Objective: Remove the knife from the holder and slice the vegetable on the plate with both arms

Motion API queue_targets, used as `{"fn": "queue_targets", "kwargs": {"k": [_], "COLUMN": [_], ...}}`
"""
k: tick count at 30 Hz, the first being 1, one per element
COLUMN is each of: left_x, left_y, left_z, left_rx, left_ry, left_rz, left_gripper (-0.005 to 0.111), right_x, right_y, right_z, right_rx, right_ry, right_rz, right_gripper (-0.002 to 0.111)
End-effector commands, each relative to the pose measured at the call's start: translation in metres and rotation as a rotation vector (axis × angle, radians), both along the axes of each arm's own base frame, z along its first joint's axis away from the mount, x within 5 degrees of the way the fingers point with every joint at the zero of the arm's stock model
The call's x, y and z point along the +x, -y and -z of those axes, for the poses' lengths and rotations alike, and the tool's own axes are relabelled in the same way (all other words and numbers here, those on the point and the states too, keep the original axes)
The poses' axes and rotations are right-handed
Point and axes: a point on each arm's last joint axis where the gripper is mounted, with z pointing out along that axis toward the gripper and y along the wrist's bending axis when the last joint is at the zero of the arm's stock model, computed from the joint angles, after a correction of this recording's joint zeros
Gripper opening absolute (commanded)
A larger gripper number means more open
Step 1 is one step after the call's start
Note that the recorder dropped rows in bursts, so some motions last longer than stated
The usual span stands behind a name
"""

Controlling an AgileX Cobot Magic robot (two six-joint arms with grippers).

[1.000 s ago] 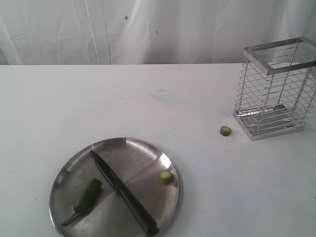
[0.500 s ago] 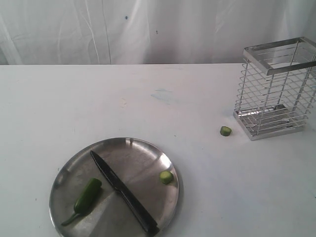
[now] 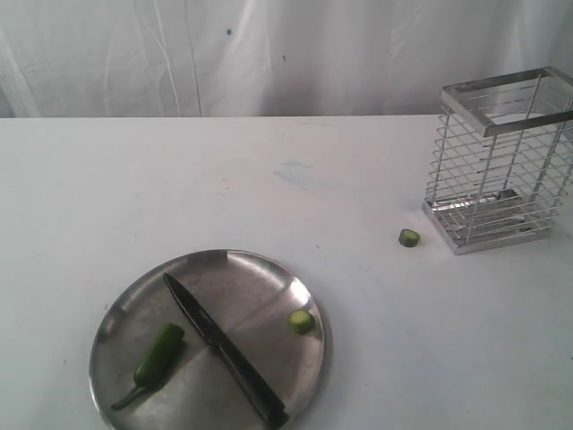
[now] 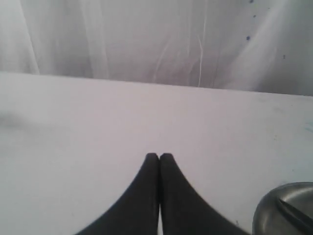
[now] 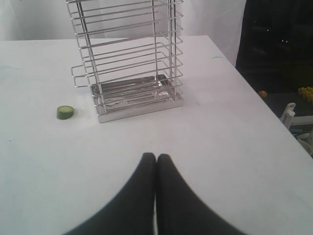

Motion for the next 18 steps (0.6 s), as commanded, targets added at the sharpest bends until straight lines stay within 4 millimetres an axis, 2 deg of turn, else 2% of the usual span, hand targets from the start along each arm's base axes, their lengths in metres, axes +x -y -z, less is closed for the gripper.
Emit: {"fn": "queue_targets", "kwargs": {"k": [1, 4, 13, 18], "left_x": [0.001, -0.007, -0.007, -0.006], "left_y": [0.000, 0.004, 0.015, 0.007], "left_z": [0.037, 0.056, 0.056, 0.055], "left_rx": [-0.065, -0.048, 0.003, 0.165], "left_ry": [-0.166, -0.393, -0.401, -0.392], "left_rz": [0.003, 0.044, 0.262, 0.226], "left_gripper": [0.000, 0.000, 0.000, 0.000], "right_x": [0.000, 0.000, 0.000, 0.000], "right_y": [0.000, 0.000, 0.000, 0.000], "right_z": [-0.001, -0.001, -0.001, -0.001], "right_rx": [0.002, 0.001, 0.001, 0.001], "right_ry": [0.008, 0.008, 0.008, 0.008], "right_rz": [-0.003, -0.003, -0.003, -0.003], "right_gripper": [0.000, 0.000, 0.000, 0.000]}}
